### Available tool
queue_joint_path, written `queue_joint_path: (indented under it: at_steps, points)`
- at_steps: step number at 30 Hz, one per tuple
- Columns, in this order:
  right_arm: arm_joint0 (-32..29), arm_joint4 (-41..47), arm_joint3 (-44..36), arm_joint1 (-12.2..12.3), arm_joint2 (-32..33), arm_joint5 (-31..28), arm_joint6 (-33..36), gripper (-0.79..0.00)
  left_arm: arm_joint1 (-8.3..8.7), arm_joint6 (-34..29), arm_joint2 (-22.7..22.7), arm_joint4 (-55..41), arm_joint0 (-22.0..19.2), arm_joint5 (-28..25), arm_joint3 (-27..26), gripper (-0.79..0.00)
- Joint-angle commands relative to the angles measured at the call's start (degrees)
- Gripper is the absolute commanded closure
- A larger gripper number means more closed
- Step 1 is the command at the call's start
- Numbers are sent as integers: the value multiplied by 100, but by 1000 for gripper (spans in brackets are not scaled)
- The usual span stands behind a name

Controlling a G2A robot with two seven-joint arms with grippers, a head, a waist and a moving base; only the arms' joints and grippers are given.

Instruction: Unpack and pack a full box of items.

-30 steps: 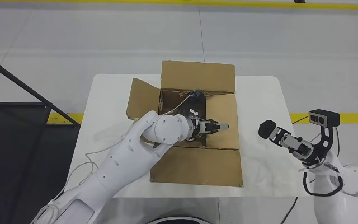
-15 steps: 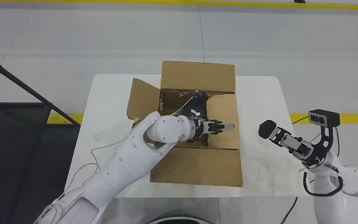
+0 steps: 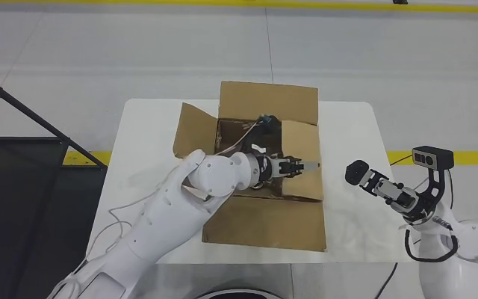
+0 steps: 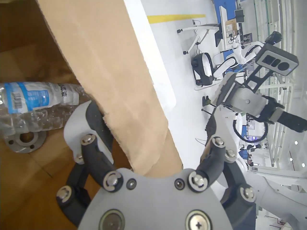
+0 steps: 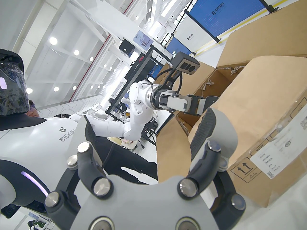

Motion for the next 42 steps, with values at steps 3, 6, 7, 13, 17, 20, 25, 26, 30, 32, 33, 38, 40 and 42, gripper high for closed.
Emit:
queue_joint_path:
  at_steps: [3, 6, 7, 13, 17, 20, 25, 26, 30, 32, 33, 38, 40, 42]
  points:
    - [0, 0, 0, 0, 0, 0, 0, -785, -17, 26, -28, -104, -56, -105, -129, -785]
    - [-14, -6, -15, 1, 16, 30, -93, -785, -56, 106, 15, -189, -165, -185, -114, -785]
    - [-50, -32, -62, 8, 68, 70, -197, -785, -73, 130, 44, -223, -216, -217, -86, -785]
    - [-368, 78, -205, 72, 647, 14, -482, -785, -236, 373, 341, -456, -627, -453, 293, -785]
    - [-613, 308, -204, 106, 1073, -83, -597, -785, -381, 629, 597, -604, -911, -665, 664, -785]
    - [-778, 454, -160, 124, 1325, -141, -661, -785, -505, 772, 822, -719, -1117, -901, 995, -785]
    - [-946, 575, -97, 149, 1517, -183, -699, -785, -725, 968, 1142, -933, -1441, -1297, 1617, -785]
    - [-960, 585, -91, 153, 1528, -190, -705, -785, -771, 990, 1199, -988, -1499, -1381, 1739, -785]
    - [-961, 576, -67, 175, 1530, -171, -735, -785, -960, 982, 1448, -1163, -1737, -1575, 2206, -785]
    - [-934, 558, -54, 187, 1513, -161, -745, -785, -1054, 961, 1558, -1233, -1848, -1624, 2409, -785]
    - [-915, 550, -45, 193, 1502, -155, -750, -785, -1100, 951, 1612, -1263, -1896, -1637, 2514, -785]
    - [-825, 498, -10, 224, 1412, -110, -752, -785, -1322, 927, 1838, -1340, -2112, -1643, 3037, -785]
    - [-793, 480, -1, 235, 1372, -99, -752, -785, -1406, 906, 1915, -1357, -2179, -1606, 3236, -785]
    - [-767, 466, 4, 246, 1330, -92, -745, -785, -1486, 867, 1964, -1419, -2235, -1594, 3422, -785]
